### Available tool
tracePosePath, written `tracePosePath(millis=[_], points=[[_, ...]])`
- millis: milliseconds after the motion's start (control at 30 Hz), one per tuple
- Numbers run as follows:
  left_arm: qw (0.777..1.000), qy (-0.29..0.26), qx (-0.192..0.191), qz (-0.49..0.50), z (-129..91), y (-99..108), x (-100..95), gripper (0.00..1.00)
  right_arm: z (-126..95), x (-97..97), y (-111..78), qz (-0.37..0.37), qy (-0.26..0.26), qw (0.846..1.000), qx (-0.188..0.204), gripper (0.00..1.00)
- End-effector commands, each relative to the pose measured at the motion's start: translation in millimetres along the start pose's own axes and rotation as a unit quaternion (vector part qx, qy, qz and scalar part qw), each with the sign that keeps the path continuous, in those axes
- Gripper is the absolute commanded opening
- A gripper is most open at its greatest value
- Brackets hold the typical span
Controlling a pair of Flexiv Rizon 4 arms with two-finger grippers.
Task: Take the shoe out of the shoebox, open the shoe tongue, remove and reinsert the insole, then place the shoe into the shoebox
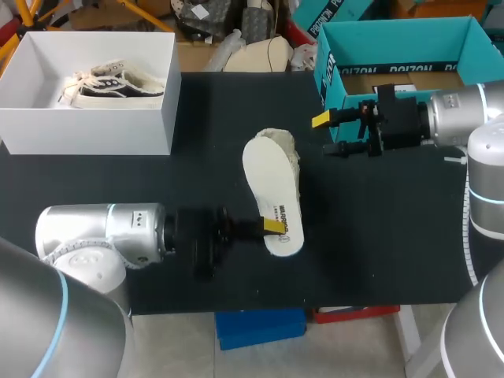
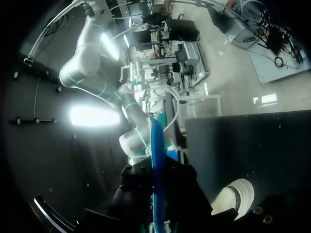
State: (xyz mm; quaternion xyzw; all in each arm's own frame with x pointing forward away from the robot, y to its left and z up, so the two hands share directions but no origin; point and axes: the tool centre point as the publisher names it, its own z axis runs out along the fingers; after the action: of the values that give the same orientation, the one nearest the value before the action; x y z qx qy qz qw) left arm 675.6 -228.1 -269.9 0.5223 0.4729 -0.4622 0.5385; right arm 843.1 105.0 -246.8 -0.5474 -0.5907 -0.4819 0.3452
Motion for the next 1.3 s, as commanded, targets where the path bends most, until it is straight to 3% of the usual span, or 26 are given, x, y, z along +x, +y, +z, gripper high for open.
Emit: tracePosePath(millis=[33, 333, 667, 733, 1033, 1300], points=[[1.000, 0.009, -0.002, 0.006, -0.3, 18.2, 4.0, 0.00, 1.6, -0.3, -0.5, 0.000, 0.000, 1.000, -0.002, 1.00], [1.000, 0.003, -0.019, 0.008, -11.6, 49.3, 7.9, 0.00, 1.6, -0.3, -0.5, 0.000, 0.000, 1.000, -0.002, 1.00], [1.000, 0.002, -0.019, 0.008, -14.6, 51.0, 8.9, 0.00, 1.6, -0.3, -0.5, 0.000, 0.000, 1.000, -0.002, 1.00], [1.000, 0.002, -0.019, 0.008, -14.6, 51.0, 8.9, 0.00, 3.9, 1.2, -2.7, -0.001, 0.015, 1.000, 0.017, 1.00], [1.000, 0.002, -0.019, 0.008, -14.6, 51.0, 8.9, 0.00, 26.8, 14.2, -16.1, 0.040, 0.032, 0.996, 0.070, 1.00], [1.000, 0.002, -0.019, 0.008, -14.6, 51.0, 8.9, 0.00, 54.2, 23.7, -36.3, 0.053, 0.025, 0.997, 0.055, 0.98]])
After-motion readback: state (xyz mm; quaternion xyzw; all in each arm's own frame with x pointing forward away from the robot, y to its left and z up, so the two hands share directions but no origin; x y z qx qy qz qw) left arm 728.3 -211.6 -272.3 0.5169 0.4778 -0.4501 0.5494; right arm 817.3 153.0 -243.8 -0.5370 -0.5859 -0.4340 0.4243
